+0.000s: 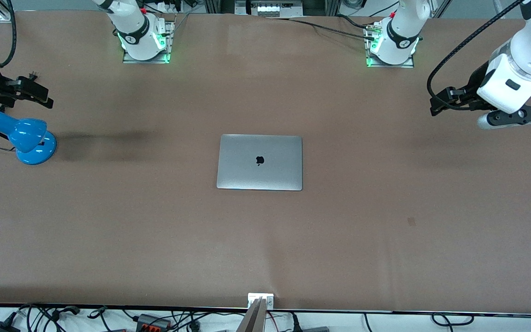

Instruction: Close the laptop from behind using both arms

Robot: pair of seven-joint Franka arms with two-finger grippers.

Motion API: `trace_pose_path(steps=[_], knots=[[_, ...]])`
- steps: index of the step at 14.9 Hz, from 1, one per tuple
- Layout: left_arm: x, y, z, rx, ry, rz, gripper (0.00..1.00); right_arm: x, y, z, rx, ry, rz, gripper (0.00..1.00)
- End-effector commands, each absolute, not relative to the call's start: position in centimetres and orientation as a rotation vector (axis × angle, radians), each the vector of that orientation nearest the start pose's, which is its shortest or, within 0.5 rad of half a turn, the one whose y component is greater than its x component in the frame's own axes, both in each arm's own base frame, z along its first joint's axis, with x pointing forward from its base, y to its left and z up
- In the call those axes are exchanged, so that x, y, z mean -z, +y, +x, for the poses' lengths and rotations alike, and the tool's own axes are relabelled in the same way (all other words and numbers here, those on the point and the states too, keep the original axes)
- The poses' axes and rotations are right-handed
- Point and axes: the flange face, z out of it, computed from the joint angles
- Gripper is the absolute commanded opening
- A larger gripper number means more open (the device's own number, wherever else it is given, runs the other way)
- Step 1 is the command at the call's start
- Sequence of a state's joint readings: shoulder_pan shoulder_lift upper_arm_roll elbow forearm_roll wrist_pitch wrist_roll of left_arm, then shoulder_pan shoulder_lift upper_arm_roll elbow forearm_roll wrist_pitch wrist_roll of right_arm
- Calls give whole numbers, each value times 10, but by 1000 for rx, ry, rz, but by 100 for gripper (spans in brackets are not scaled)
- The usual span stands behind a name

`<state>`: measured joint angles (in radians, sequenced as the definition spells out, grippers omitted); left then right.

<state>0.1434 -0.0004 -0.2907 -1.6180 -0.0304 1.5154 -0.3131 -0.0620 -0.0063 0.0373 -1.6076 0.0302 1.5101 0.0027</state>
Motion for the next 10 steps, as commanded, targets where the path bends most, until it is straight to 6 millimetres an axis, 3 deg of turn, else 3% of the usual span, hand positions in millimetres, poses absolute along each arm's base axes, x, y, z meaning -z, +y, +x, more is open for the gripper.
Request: trace_pose_path(steps=[1,10], knots=[[-592,-82,518,-123,-268,-3095,100,-606,-8,542,-147,66,-3100,100],[-597,-82,521,-113,-269,-3109,100,-604,-10,543,-154,70,-3099,100]])
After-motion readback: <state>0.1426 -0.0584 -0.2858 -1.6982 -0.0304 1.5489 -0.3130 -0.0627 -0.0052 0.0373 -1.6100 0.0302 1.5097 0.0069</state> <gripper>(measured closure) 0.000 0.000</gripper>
